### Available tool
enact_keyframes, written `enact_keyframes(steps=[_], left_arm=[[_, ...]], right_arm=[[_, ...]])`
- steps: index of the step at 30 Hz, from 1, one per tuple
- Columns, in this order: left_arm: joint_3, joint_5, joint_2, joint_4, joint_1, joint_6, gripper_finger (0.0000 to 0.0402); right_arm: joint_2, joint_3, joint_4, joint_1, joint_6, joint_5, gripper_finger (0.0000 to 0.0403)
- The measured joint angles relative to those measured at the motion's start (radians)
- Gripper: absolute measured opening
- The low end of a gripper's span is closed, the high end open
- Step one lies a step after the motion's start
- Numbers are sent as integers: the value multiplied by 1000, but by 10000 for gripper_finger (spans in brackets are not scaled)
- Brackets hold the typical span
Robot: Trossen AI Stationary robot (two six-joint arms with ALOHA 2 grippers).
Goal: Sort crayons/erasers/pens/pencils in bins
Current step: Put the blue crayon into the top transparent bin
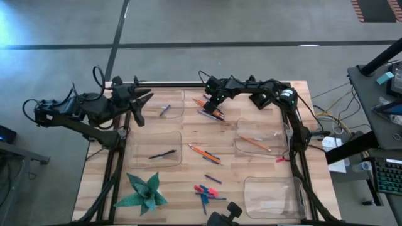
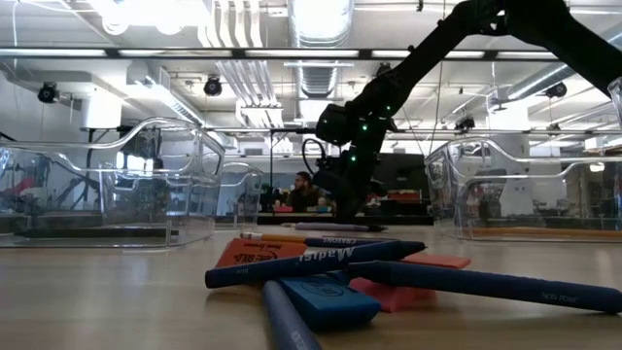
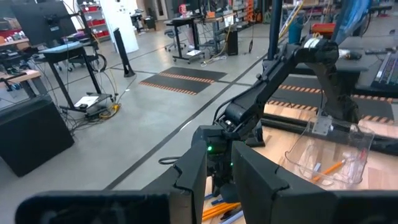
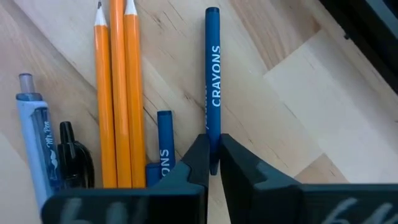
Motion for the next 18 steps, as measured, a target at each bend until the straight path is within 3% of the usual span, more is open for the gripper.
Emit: enact_keyframes(steps=[12,18], left_arm=[[-6,0,22,28,0,-38,63],[-57,9,43,30,0,-57,63]], right_arm=[[-152,-8,-90,5,48,-17,13],[-293,-8,-58,53,57,-28,13]])
